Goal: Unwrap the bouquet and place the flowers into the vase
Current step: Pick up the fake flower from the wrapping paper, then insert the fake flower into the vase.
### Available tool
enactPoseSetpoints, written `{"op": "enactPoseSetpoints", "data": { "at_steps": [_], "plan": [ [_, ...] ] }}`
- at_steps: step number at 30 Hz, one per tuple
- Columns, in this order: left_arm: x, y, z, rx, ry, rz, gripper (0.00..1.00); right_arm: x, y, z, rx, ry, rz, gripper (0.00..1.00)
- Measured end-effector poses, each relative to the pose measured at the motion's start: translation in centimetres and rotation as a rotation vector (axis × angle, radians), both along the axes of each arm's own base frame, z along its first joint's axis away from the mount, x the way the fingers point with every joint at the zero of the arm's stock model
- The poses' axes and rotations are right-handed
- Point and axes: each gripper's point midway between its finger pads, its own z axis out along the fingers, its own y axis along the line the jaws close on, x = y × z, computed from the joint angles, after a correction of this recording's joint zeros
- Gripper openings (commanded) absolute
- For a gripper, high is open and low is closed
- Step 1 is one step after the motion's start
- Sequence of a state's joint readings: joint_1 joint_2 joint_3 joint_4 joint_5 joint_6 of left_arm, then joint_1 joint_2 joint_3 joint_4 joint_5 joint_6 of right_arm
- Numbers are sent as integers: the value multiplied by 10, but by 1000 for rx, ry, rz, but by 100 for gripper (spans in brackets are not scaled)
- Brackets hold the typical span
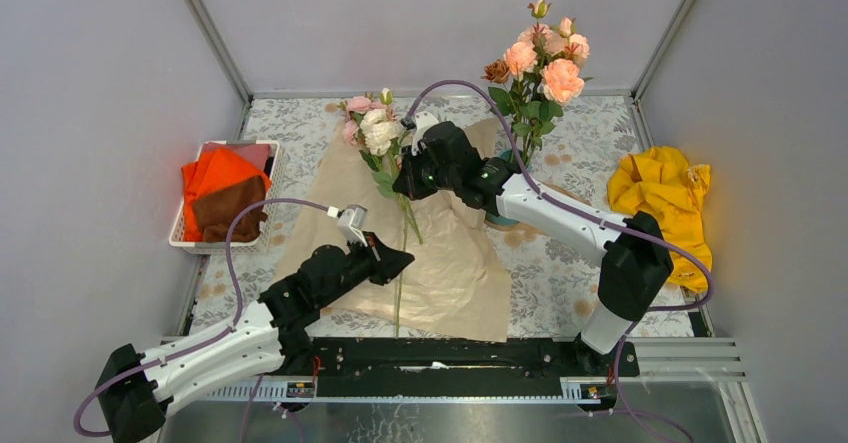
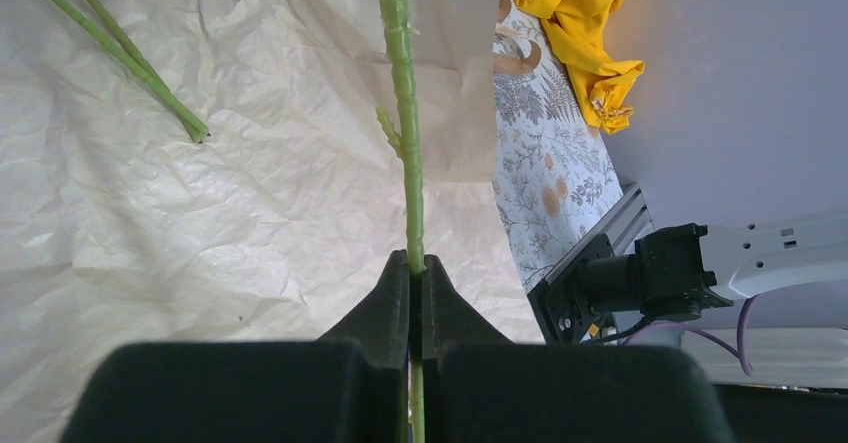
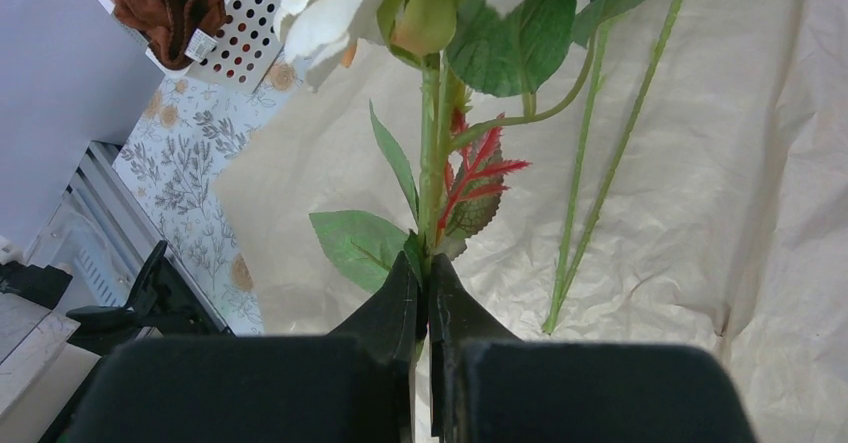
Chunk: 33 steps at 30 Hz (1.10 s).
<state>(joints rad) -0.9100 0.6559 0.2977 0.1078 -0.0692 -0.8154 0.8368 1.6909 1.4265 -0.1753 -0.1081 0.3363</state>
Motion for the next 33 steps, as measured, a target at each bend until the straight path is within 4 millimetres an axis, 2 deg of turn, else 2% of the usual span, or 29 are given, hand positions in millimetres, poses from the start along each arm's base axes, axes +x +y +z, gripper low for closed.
{"op": "enactPoseSetpoints", "data": {
  "at_steps": [5, 11, 15, 22, 23, 28, 33],
  "plan": [
    [1, 1, -1, 2, 4, 8, 27, 0, 0, -1, 2, -3, 0, 0],
    [2, 3, -3, 11, 6, 23, 32, 4, -8, -9, -28, -12, -8, 0],
    [3, 5, -7, 25, 13, 35, 33, 1, -12, -2, -22, -25, -6, 0],
    [3, 8, -13, 43, 31, 48, 33, -6, -23, 47, 41, -122, 0, 0],
    [3, 9, -14, 45, 35, 51, 32, -10, -29, 69, 67, -169, 3, 0],
    [3, 9, -14, 44, 37, 53, 30, -8, -42, 83, 56, -231, -24, 0],
    [3, 9, -15, 44, 39, 54, 29, -10, -64, 110, 52, -327, -70, 0]
  ]
}}
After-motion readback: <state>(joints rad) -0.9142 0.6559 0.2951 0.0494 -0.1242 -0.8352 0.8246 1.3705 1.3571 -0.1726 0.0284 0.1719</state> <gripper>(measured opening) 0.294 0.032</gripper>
